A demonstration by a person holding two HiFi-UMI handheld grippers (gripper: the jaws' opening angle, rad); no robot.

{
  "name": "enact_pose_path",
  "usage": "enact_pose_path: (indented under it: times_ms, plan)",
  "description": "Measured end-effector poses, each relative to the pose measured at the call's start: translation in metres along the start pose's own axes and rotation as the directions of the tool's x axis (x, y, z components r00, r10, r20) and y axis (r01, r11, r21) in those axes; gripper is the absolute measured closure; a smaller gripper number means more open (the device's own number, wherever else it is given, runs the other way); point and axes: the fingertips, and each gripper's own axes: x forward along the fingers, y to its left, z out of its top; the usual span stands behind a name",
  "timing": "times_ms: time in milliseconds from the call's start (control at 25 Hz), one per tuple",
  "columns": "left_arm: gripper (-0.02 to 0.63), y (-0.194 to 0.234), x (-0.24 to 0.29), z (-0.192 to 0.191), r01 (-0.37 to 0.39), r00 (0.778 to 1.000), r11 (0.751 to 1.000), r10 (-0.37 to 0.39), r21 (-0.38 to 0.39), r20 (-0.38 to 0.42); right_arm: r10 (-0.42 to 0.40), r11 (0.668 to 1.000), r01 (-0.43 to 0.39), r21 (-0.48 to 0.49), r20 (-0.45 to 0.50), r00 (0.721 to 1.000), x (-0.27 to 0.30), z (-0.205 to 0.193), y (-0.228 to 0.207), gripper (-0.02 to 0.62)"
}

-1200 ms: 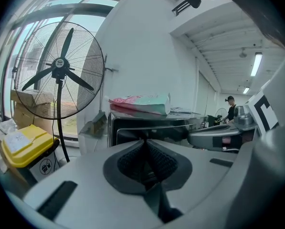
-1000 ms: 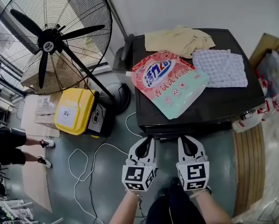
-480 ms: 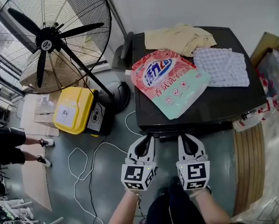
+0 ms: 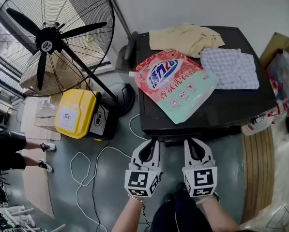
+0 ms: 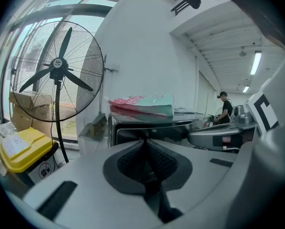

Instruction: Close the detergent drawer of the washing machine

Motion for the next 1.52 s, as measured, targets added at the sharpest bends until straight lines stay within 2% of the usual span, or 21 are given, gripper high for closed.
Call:
enact_pose_path:
  times_ms: [1520]
  plan:
    - [0.581, 0.002, 0.0045, 0.0013, -0.006, 1.0, 1.0, 0.006, -0.002, 0.027, -0.016, 1.0, 0.016, 0.001, 0.029, 0.999, 0.0043, 0.0024, -0.0035, 0.566]
